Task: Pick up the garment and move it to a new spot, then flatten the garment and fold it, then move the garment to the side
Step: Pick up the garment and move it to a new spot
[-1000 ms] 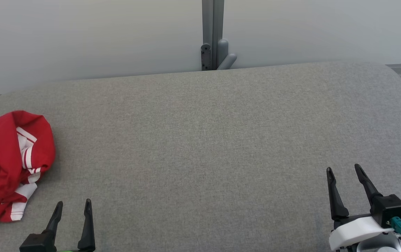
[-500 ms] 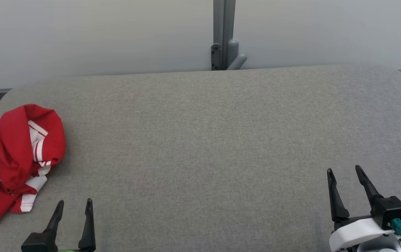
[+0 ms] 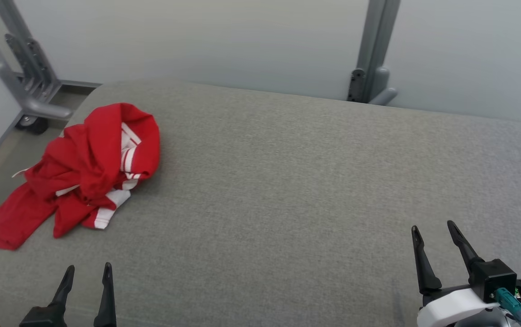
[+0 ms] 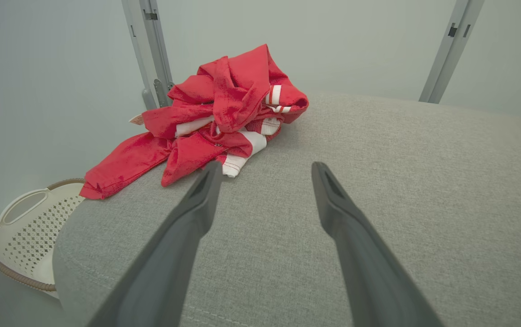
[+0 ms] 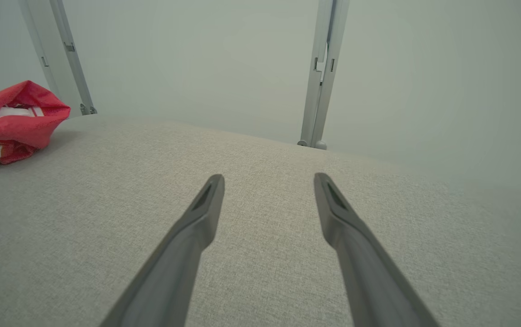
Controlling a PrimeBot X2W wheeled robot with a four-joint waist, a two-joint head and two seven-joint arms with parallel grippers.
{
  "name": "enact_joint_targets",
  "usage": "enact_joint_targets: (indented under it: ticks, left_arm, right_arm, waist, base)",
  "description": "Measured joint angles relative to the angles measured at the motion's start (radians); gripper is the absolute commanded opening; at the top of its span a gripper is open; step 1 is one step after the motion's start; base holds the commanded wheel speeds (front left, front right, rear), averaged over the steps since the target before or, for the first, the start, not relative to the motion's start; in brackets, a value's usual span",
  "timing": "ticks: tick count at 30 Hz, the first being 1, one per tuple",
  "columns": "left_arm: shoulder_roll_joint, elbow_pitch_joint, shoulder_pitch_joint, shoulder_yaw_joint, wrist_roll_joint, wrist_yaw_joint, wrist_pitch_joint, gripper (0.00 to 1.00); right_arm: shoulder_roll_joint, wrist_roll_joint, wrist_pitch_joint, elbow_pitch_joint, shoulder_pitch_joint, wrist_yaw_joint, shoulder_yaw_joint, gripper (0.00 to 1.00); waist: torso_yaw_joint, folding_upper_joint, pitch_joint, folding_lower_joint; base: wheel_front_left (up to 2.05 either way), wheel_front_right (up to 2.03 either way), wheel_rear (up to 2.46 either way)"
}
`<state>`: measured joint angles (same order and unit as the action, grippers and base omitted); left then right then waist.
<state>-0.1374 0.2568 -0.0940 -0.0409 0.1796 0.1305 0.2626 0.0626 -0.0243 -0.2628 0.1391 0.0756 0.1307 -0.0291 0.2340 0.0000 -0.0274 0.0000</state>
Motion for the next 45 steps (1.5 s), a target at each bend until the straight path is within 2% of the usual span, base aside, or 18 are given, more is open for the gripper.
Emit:
enact_joint_targets:
  ticks: [7,13,18,24,28,30,34,40,45]
  left_arm:
    - [-0.002,-0.001,-0.019,-0.019,0.006,0.0,0.0,1.0]
    - [0.009,-0.004,-0.019,-0.029,0.025,0.0,0.0,1.0]
    - [0.021,-0.002,0.03,-0.055,0.066,0.0,0.0,1.0]
    - [0.012,0.056,0.182,-0.049,0.094,0.0,-0.034,1.0]
    - [-0.012,0.129,0.326,-0.045,0.128,0.0,-0.124,1.0]
    - [-0.033,0.204,0.443,-0.038,0.158,0.0,-0.23,1.0]
    - [-0.066,0.281,0.592,-0.017,0.226,0.0,-0.333,1.0]
    - [-0.105,0.416,0.719,0.012,0.331,0.0,-0.435,1.0]
    - [-0.144,0.546,0.781,0.029,0.327,-0.002,-0.473,1.0]
  right_arm:
    - [-0.003,-0.003,0.0,0.012,-0.006,0.0,0.02,1.0]
    - [-0.003,-0.004,0.0,0.012,-0.005,0.0,0.029,1.0]
    - [0.013,-0.008,0.0,0.008,-0.005,0.0,0.029,1.0]
    - [0.054,-0.007,0.0,-0.006,-0.027,0.0,0.035,1.0]
    - [0.083,-0.007,0.0,-0.016,-0.055,0.0,0.044,1.0]
    - [0.101,-0.007,0.0,-0.022,-0.076,0.0,0.054,1.0]
    - [0.12,-0.008,0.0,-0.026,-0.114,0.0,0.069,1.0]
    - [0.127,-0.009,0.0,-0.028,-0.168,0.0,0.09,1.0]
    - [0.126,-0.009,0.0,-0.021,-0.192,0.0,0.108,1.0]
  waist:
    - [0.108,0.0,-0.013,0.0]
    - [0.148,0.0,-0.019,0.0]
    - [0.135,0.0,-0.003,0.0]
    - [0.111,0.0,0.05,0.0]
    - [0.094,0.0,0.101,0.0]
    - [0.082,0.0,0.145,0.0]
    - [0.064,0.0,0.206,0.0]
    - [0.029,0.0,0.29,0.0]
    - [-0.012,0.0,0.333,0.0]
  base:
    - [0.0,0.0,0.0]
    - [0.0,0.0,0.0]
    - [0.0,0.0,0.0]
    - [0.0,0.0,0.0]
    - [0.0,0.0,0.0]
    - [0.0,0.0,0.0]
    - [0.0,0.0,0.0]
    - [0.0,0.0,0.0]
    - [0.0,0.0,0.0]
